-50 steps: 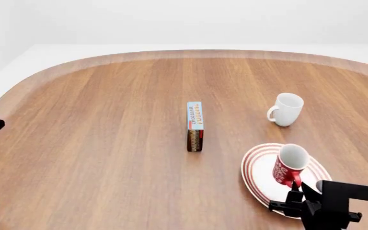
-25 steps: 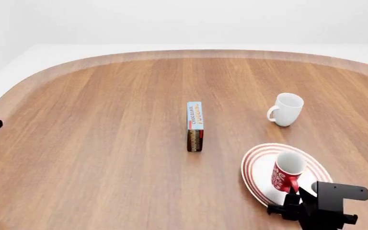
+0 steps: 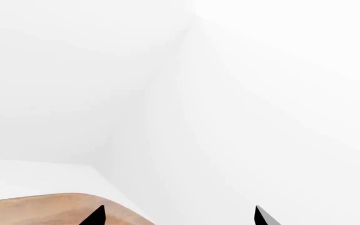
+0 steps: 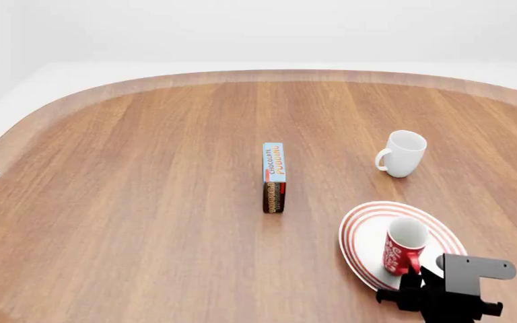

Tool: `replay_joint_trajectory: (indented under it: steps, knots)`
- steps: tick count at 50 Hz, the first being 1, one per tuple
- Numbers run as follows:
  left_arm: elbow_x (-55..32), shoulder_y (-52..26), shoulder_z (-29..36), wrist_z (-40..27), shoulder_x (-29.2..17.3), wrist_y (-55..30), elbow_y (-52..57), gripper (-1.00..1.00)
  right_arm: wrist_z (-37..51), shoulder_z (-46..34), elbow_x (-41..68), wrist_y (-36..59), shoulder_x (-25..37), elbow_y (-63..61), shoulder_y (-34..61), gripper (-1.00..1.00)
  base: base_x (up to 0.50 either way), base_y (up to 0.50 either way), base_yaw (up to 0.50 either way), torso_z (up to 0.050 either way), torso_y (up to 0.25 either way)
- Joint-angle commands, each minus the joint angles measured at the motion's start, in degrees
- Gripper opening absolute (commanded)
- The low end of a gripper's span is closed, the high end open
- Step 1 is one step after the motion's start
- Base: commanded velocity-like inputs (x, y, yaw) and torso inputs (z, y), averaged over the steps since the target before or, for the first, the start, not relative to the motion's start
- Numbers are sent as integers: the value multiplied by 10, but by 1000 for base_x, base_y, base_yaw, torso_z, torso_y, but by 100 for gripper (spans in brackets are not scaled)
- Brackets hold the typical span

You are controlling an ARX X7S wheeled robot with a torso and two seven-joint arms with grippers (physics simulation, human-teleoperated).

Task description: Pick up the red mug and put it on the plate

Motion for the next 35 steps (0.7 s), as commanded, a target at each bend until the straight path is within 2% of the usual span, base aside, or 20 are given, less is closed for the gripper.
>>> replay_joint_trajectory:
  steps: [1,12,13,24,35]
  knots:
    - [-4,1,-1,-2,-2,1,2,100,-3,-2,-10,-6,0,4,11,-100,0,0,0,0,10]
    - [-7,3,-2,-2,-4,3,3,100,-1,-7,-17,-12,-2,17,23,-100,0,0,0,0,0]
    - [-8,3,-3,-2,-4,3,3,100,0,-7,-19,-13,-2,19,23,100,0,0,0,0,0]
    - [-8,5,-4,-2,-4,7,3,100,4,-5,-23,-31,-6,14,12,100,0,0,0,0,0]
    - [-14,4,-4,-6,-8,5,4,100,48,10,-44,-49,7,-95,-49,100,0,0,0,0,0]
